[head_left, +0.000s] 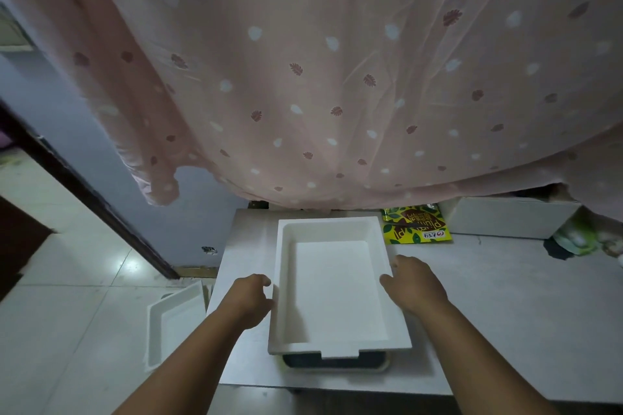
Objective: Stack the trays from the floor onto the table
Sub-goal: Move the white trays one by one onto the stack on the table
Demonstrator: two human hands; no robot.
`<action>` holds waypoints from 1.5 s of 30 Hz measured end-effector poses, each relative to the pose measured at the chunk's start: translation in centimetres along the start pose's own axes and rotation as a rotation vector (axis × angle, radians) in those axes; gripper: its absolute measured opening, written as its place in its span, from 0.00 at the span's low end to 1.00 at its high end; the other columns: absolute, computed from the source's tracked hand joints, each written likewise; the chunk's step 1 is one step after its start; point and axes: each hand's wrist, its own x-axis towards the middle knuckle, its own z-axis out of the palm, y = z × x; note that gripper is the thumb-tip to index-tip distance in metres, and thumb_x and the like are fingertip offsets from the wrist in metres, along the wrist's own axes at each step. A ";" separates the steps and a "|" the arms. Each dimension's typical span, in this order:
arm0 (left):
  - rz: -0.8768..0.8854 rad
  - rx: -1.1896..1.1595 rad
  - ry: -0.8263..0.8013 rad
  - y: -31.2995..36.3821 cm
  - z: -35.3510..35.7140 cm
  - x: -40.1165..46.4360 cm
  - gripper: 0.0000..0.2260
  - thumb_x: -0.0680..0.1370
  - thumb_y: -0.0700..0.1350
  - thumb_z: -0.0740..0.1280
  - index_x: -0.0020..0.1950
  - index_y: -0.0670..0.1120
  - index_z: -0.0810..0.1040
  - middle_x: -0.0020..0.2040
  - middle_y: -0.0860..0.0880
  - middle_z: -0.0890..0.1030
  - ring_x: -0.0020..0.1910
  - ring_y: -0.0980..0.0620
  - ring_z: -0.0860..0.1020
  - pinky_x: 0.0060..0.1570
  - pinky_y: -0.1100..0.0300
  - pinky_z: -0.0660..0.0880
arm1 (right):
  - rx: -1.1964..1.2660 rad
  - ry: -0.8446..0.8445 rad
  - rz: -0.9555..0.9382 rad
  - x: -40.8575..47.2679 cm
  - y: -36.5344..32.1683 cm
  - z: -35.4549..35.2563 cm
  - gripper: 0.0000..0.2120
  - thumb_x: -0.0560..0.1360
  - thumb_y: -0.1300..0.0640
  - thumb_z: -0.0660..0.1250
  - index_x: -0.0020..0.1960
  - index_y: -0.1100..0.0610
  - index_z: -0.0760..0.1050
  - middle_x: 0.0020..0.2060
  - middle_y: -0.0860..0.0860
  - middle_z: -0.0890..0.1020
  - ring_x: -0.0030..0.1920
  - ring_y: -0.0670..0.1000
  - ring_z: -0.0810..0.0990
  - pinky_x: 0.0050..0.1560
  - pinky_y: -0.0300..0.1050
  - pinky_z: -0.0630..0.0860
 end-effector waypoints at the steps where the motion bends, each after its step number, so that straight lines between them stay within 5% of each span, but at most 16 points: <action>1: -0.005 -0.010 -0.002 -0.1 0.0 -0.1 0.23 0.77 0.47 0.71 0.71 0.48 0.72 0.61 0.47 0.81 0.56 0.48 0.80 0.53 0.60 0.77 | 0.009 -0.003 -0.007 0.0 -0.3 0.0 0.25 0.76 0.48 0.63 0.71 0.55 0.72 0.66 0.52 0.76 0.63 0.53 0.77 0.56 0.47 0.77; 10: -0.055 -0.058 0.042 -3.7 -1.7 -2.1 0.19 0.78 0.52 0.67 0.69 0.50 0.75 0.61 0.47 0.81 0.47 0.51 0.80 0.46 0.61 0.78 | 0.004 -0.024 -0.157 -0.5 -6.2 1.6 0.24 0.77 0.47 0.64 0.72 0.52 0.72 0.68 0.51 0.74 0.62 0.53 0.77 0.56 0.47 0.76; 14: -0.075 -0.088 0.094 -6.7 -3.3 -3.0 0.20 0.78 0.52 0.66 0.68 0.49 0.76 0.63 0.48 0.81 0.56 0.49 0.80 0.53 0.61 0.74 | 0.002 -0.045 -0.214 -1.5 -10.0 3.1 0.24 0.77 0.48 0.65 0.71 0.52 0.73 0.68 0.50 0.75 0.61 0.52 0.77 0.55 0.46 0.76; 27: -0.099 -0.221 0.160 -25.4 -10.7 -6.9 0.17 0.79 0.51 0.65 0.66 0.48 0.78 0.60 0.47 0.82 0.55 0.48 0.80 0.56 0.59 0.74 | -0.011 -0.146 -0.310 -9.5 -27.9 13.6 0.23 0.77 0.48 0.65 0.70 0.52 0.74 0.66 0.50 0.78 0.63 0.52 0.78 0.60 0.46 0.73; 34: -0.159 -0.301 0.138 -35.8 -13.8 -7.9 0.17 0.78 0.53 0.65 0.64 0.49 0.79 0.57 0.48 0.83 0.46 0.51 0.82 0.49 0.59 0.76 | -0.063 -0.179 -0.303 -13.4 -35.5 19.3 0.12 0.74 0.51 0.65 0.56 0.51 0.80 0.53 0.50 0.83 0.49 0.53 0.79 0.50 0.47 0.78; 45: -0.201 -0.384 0.039 -39.6 -14.9 -4.7 0.16 0.78 0.52 0.65 0.64 0.48 0.78 0.52 0.50 0.83 0.45 0.54 0.82 0.45 0.60 0.74 | -0.014 -0.272 -0.267 -11.3 -40.2 22.8 0.22 0.75 0.48 0.66 0.68 0.52 0.77 0.62 0.50 0.81 0.59 0.53 0.79 0.59 0.47 0.76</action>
